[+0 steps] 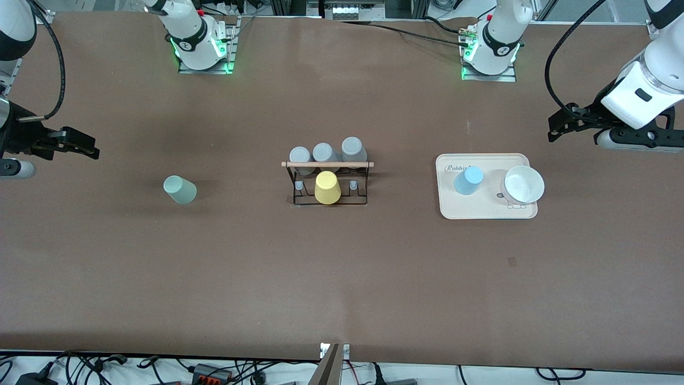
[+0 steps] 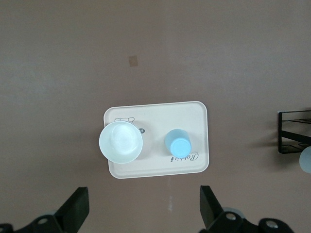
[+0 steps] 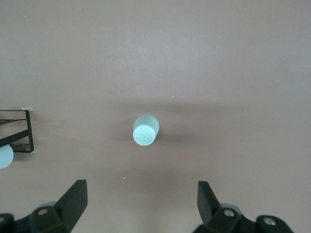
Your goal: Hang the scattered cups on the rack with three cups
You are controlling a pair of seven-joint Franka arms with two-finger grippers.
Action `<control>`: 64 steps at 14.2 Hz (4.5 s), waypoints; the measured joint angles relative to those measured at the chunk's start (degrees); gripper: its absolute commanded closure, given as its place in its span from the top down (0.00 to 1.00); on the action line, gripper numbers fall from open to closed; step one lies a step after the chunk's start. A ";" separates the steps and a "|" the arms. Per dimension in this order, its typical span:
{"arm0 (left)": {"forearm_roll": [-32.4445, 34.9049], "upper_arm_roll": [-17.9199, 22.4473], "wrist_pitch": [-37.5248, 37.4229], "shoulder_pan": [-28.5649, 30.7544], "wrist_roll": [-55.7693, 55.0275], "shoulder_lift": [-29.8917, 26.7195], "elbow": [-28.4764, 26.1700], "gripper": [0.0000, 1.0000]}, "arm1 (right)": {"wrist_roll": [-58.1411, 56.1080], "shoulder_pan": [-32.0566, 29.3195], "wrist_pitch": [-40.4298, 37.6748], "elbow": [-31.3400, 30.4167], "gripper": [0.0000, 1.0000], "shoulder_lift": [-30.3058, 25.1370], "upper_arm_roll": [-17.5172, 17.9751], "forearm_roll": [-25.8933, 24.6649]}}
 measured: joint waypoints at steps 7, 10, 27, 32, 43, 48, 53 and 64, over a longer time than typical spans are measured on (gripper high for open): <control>0.00 0.00 0.00 0.00 -0.02 0.00 0.00 1.00 | 0.00 0.00 -0.08 0.00 1.00 0.00 0.00 0.00; 0.00 0.00 0.00 0.00 -0.03 0.00 0.14 1.00 | 0.00 0.00 -0.09 -0.01 1.00 0.00 0.00 0.00; 0.01 -5.75 -0.76 -1.93 0.58 15.72 -1.42 1.00 | 0.00 -0.15 -0.11 -0.11 1.00 0.00 -0.07 -0.01; 2.91 -6.02 27.70 -2.03 0.56 16.03 -19.21 1.00 | 0.00 -0.27 -0.12 -0.12 1.00 0.01 -0.12 -0.02; 3.75 -6.73 50.94 -2.42 0.60 15.61 -36.88 1.00 | 0.03 -1.84 -0.04 -0.39 1.00 0.93 -0.33 -0.01; 3.75 -6.79 55.66 -2.54 0.84 17.35 -39.02 0.54 | 0.03 -1.93 1.19 -0.37 1.00 0.92 -0.34 -0.01; 3.75 -6.79 56.10 -2.50 0.88 17.37 -38.93 0.28 | 0.03 -1.95 2.19 -0.37 1.00 0.89 -0.34 -0.04; 3.77 -8.27 29.22 -2.46 0.87 11.37 -19.02 0.29 | 0.03 -2.68 3.75 -0.48 1.00 0.91 -0.37 -0.06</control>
